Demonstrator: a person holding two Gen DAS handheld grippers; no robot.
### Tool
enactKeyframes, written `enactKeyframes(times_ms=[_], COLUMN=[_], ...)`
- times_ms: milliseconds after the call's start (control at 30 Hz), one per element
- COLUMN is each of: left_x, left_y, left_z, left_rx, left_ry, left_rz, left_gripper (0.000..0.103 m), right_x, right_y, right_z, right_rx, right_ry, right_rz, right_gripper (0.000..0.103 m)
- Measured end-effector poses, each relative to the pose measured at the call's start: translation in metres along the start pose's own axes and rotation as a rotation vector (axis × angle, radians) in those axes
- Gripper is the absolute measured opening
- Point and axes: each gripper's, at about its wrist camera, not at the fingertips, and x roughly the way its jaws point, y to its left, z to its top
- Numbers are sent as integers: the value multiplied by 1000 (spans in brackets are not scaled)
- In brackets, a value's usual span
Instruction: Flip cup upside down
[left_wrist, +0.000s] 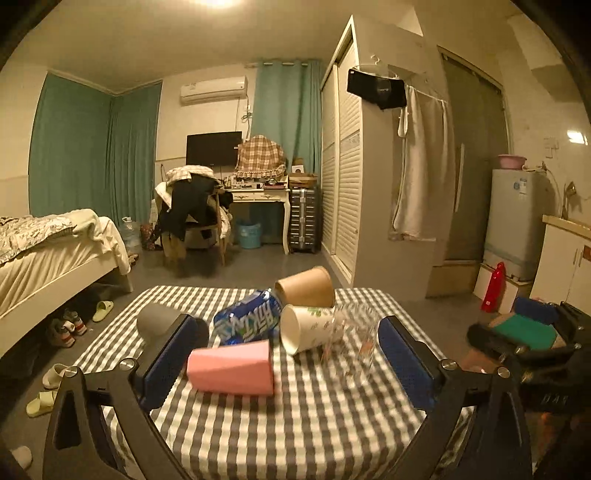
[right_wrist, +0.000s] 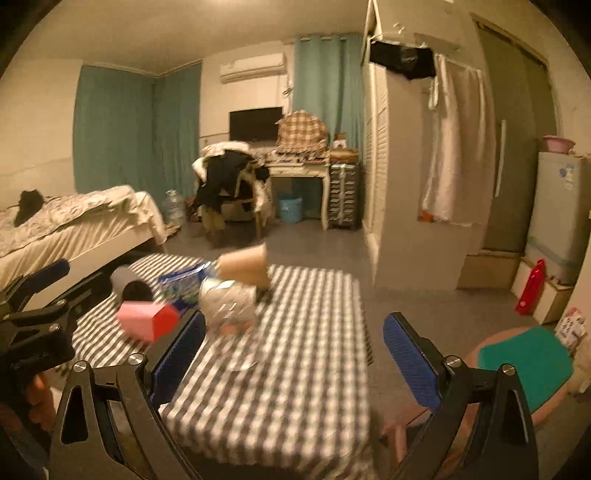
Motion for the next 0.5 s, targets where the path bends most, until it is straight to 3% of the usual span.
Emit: enactKeyframes(times_ms=[200,500], left_x=[8,11], left_y=[14,30], left_z=[-19,-22], left_rx=[-45,-73], left_ry=[50,66], left_rz=[26,52], left_gripper=[103,103], right_x=[5,11], right_y=[16,24], right_z=[-15,-15], right_rx=[-52,-47], right_ry=[10,4], right_rz=[-1,-22], right_gripper=[103,103])
